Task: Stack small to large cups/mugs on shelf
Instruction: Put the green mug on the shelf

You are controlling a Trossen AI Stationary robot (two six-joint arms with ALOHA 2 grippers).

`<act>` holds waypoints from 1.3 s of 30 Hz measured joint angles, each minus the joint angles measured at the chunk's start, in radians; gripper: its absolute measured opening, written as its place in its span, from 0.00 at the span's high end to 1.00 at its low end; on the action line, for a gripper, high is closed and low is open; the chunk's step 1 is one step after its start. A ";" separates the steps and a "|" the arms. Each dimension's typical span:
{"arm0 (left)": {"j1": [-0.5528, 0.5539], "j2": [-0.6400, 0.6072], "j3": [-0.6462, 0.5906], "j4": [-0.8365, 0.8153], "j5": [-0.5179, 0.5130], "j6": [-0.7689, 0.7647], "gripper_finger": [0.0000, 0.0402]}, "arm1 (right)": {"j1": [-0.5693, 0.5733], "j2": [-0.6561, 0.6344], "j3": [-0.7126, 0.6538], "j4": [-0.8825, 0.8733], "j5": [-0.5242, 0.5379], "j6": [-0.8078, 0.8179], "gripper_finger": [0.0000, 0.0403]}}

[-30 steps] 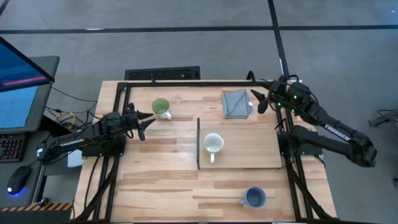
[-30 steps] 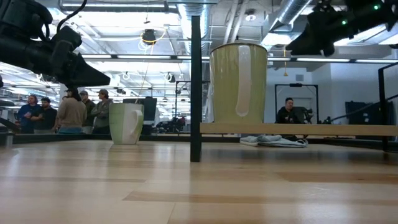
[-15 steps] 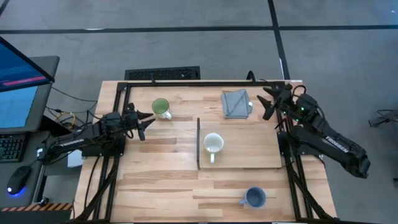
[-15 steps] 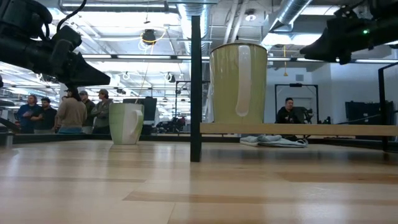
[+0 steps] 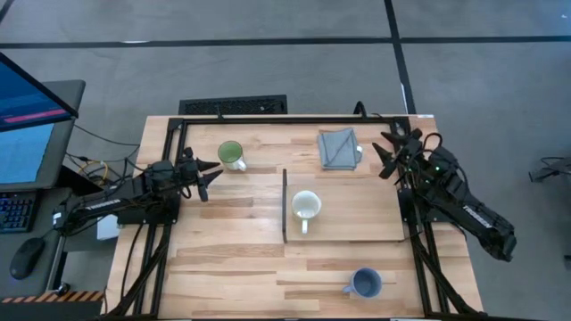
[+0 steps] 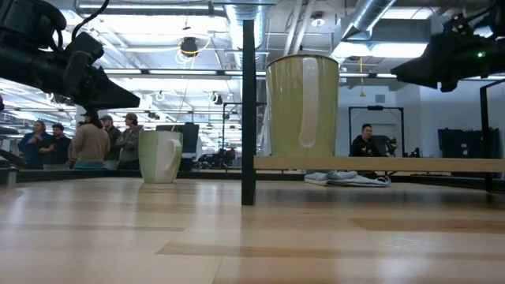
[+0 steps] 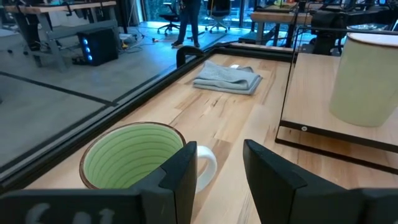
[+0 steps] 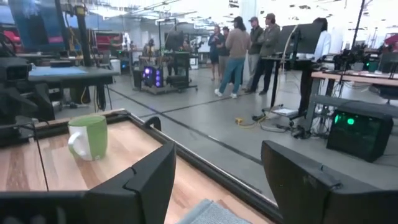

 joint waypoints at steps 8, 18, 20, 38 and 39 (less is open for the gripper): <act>0.000 0.000 0.000 -0.004 -0.005 0.001 0.70 | 0.000 0.005 -0.008 -0.043 0.027 0.007 0.35; 0.000 0.000 0.001 -0.002 -0.120 0.001 0.70 | 0.000 0.006 -0.008 -0.045 0.031 0.010 0.35; 0.000 0.000 0.001 0.009 -0.149 0.002 0.70 | 0.000 0.006 -0.008 -0.045 0.031 0.010 0.35; 0.000 0.000 0.001 0.005 -0.160 -0.013 0.70 | 0.000 0.006 -0.007 -0.063 0.031 0.010 0.35; 0.000 0.000 0.001 -0.003 -0.160 -0.020 0.70 | 0.000 0.006 -0.007 -0.067 0.031 0.010 0.35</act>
